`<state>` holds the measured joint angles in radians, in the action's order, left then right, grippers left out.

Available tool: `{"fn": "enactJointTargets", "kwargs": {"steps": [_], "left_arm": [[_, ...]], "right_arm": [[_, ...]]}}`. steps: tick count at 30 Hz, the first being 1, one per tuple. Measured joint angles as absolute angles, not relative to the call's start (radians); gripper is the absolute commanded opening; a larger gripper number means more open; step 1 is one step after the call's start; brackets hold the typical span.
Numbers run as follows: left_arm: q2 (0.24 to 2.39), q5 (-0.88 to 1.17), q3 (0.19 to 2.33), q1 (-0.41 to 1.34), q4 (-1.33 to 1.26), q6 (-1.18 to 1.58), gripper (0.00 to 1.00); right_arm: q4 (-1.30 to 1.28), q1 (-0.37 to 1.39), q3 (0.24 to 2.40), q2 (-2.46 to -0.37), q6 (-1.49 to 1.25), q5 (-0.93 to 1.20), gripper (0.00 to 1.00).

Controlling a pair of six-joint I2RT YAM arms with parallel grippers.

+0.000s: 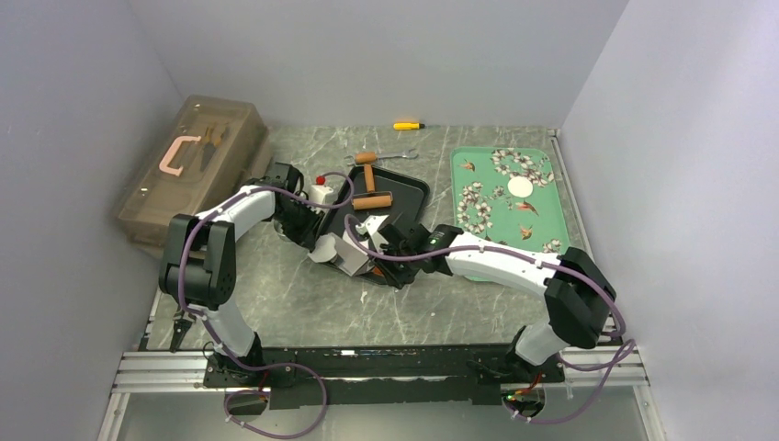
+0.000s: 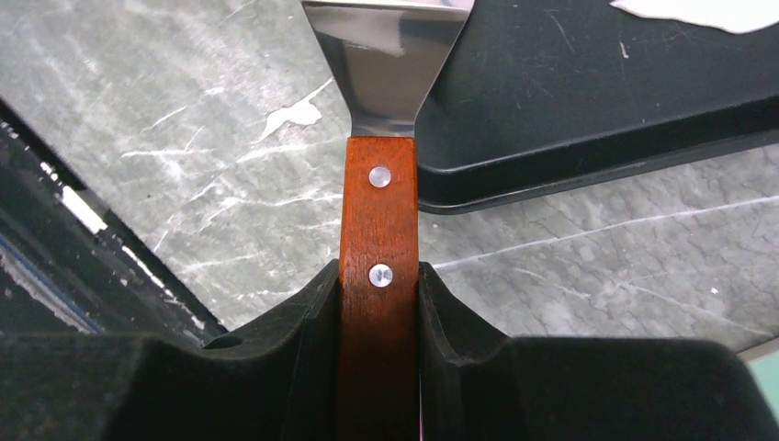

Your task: Roll out the dumpling wrappers from the dough

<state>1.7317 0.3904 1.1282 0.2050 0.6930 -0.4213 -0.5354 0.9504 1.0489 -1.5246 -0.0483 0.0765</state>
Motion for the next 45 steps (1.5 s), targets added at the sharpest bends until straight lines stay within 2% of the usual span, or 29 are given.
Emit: {"fn": "enactJointTargets", "kwargs": {"steps": [7,32,38,45], "left_arm": [[1.732,0.386,1.130,0.210,0.695,-0.421,0.28],[1.733,0.422,1.181,0.220,0.702,-0.421,0.28],[1.742,0.421,1.252,0.221,0.733,-0.421,0.33],[1.742,0.418,1.370,0.212,0.738,-0.422,0.33]], "right_arm": [[-0.522,0.947,1.059,-1.545,-0.087,0.007,0.00],[-0.489,0.943,1.040,-1.542,-0.011,0.110,0.00],[-0.483,0.912,1.039,-1.541,-0.010,0.160,0.00],[-0.477,0.894,1.021,-1.514,-0.002,0.180,0.00]]}}
